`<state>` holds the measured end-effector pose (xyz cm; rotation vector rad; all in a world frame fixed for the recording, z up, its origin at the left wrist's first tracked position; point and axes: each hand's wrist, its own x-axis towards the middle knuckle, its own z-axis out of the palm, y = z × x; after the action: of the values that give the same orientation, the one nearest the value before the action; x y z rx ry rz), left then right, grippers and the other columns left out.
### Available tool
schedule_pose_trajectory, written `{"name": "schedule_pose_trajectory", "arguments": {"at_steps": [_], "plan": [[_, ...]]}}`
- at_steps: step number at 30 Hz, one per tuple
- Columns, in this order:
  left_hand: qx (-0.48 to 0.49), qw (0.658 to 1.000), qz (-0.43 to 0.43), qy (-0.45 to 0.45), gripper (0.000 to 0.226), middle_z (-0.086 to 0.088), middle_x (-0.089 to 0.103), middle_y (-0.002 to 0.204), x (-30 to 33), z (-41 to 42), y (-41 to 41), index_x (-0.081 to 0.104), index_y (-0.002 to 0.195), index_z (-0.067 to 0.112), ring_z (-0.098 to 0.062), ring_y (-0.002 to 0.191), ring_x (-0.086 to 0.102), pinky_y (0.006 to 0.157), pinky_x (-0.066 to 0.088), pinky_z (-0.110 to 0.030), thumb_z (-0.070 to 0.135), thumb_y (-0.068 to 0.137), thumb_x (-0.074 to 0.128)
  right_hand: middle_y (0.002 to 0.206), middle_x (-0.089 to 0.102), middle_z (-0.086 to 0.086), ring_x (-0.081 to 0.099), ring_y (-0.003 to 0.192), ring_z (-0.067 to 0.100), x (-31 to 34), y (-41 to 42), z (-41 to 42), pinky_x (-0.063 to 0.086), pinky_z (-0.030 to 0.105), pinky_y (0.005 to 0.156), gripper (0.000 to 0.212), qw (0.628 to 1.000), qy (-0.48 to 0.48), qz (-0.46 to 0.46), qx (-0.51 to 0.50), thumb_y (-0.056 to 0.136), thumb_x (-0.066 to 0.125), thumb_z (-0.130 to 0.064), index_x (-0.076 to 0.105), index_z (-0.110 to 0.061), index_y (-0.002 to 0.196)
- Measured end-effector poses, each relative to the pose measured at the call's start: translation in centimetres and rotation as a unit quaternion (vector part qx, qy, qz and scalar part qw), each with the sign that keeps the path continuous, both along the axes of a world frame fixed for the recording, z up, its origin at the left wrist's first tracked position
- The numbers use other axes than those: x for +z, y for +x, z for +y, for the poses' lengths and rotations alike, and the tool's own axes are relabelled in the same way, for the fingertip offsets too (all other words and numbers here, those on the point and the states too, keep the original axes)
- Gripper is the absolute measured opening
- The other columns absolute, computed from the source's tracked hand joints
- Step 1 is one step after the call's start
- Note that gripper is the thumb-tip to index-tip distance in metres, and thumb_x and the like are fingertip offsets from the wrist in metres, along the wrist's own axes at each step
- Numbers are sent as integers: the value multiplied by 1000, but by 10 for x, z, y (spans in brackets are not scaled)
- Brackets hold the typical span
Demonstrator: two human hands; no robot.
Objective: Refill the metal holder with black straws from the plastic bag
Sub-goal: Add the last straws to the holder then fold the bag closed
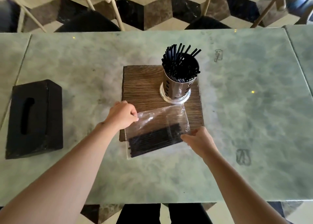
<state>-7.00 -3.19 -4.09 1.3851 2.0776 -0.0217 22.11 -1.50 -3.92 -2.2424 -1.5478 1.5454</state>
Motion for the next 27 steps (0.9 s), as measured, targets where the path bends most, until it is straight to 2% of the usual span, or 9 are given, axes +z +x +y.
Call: {"name": "schedule_pose_trajectory", "arguments": {"at_steps": [3, 6, 9, 12, 15, 17, 19, 22, 27], "plan": [[32, 998, -49, 10, 19, 3, 68, 82, -3, -16, -9, 62, 79, 21, -15, 72, 62, 60, 40, -31, 18, 96, 70, 75, 71, 9, 61, 70, 22, 2, 1, 2, 46, 34, 65, 17, 997, -17, 69, -11, 81, 74, -16, 74, 0, 87], [150, 976, -159, 22, 16, -3, 75, 83, -1, -43, -20, 58, 87, 14, -20, 73, 74, 64, 51, -31, 9, 101, 61, 70, 67, 7, 56, 68, 19, 3, -9, 3, 43, 31, 63, 12, 992, -28, 118, -32, 84, 74, -16, 73, -4, 82], [291, 919, -259, 51, 11, -11, 76, 82, -3, -77, -27, 56, 94, 5, -22, 69, 76, 67, 60, -39, 4, 105, 57, 88, 75, 14, 69, 85, 28, 3, -34, 14, 56, 41, 84, 13, 948, -83, 281, -127, 91, 71, -13, 69, -2, 98], [428, 837, -324, 108, 11, -13, 75, 78, -10, -93, -28, 54, 95, 2, -19, 62, 75, 62, 63, -37, 1, 105, 55, 110, 78, 14, 74, 104, 27, 1, -71, 32, 55, 39, 98, 21, 895, -131, 402, -140, 96, 68, -13, 67, -3, 114], [504, 776, -348, 148, 12, -16, 72, 84, -16, -86, -20, 53, 94, 5, -16, 61, 74, 58, 63, -33, 3, 106, 54, 108, 77, 19, 71, 98, 26, -6, -108, 42, 56, 37, 95, 21, 922, -110, 359, -98, 96, 67, -9, 71, -5, 117], [519, 757, -361, 166, 10, -15, 71, 84, -17, -75, -12, 54, 96, 6, -16, 60, 75, 59, 63, -33, 4, 107, 54, 111, 75, 25, 68, 92, 25, -10, -125, 47, 56, 38, 90, 15, 948, -78, 301, -72, 94, 69, -7, 74, -6, 109], [527, 741, -376, 177, 6, -14, 73, 82, -17, -65, -7, 56, 100, 4, -19, 62, 76, 59, 65, -34, 6, 106, 56, 103, 77, 20, 70, 87, 25, -14, -138, 55, 58, 38, 85, 10, 962, -46, 260, -67, 94, 69, -5, 76, -10, 99], [530, 737, -383, 173, 6, -9, 77, 75, -18, -54, -6, 57, 101, 3, -25, 67, 78, 59, 64, -35, 7, 106, 58, 101, 79, 14, 76, 91, 28, -20, -148, 70, 61, 46, 93, 15, 973, -16, 208, -103, 94, 70, -7, 75, -11, 108], [513, 765, -355, 159, 7, -7, 77, 76, -24, -53, -16, 62, 96, 6, -20, 64, 77, 64, 61, -34, 9, 102, 64, 85, 75, 2, 67, 72, 17, -26, -152, 79, 62, 39, 76, 21, 981, 28, 133, -135, 92, 73, -18, 72, -18, 114]]}}
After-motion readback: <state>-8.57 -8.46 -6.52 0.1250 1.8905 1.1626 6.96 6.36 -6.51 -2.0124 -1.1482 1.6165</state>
